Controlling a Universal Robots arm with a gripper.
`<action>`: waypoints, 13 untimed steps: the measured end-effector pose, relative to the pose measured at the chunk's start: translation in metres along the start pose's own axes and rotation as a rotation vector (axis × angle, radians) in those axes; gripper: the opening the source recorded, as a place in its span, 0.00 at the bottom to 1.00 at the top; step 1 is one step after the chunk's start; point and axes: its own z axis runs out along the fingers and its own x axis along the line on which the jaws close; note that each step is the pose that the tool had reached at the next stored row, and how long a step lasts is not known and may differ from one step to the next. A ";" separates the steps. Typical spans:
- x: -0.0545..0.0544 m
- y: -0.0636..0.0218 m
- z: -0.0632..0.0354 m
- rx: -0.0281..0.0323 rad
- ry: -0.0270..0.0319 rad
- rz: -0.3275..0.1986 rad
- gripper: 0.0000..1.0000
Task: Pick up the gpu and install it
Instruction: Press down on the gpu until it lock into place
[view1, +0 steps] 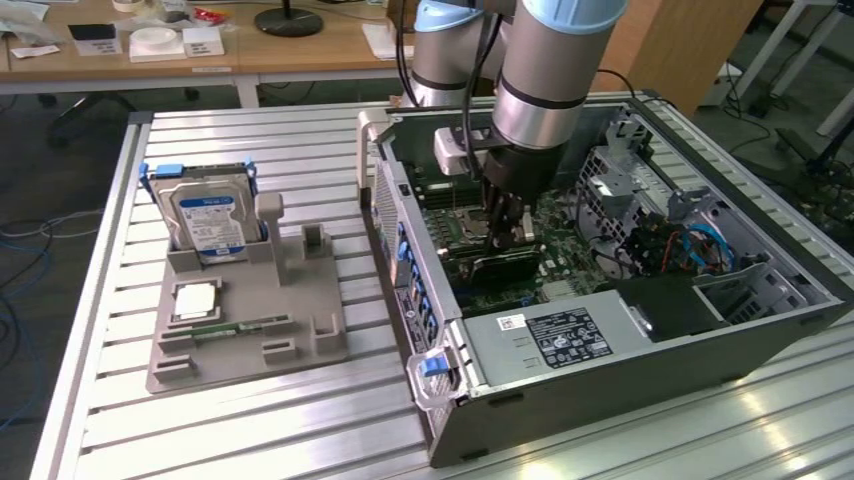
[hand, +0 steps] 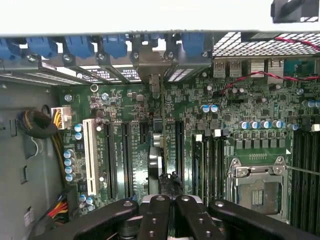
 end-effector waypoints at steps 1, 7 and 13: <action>0.000 0.0000 0.0011 0.0000 -0.0002 0.000 0.11; 0.000 0.0001 0.0022 -0.0001 -0.0001 0.000 0.11; 0.000 0.0003 0.0035 -0.0002 -0.0002 0.000 0.11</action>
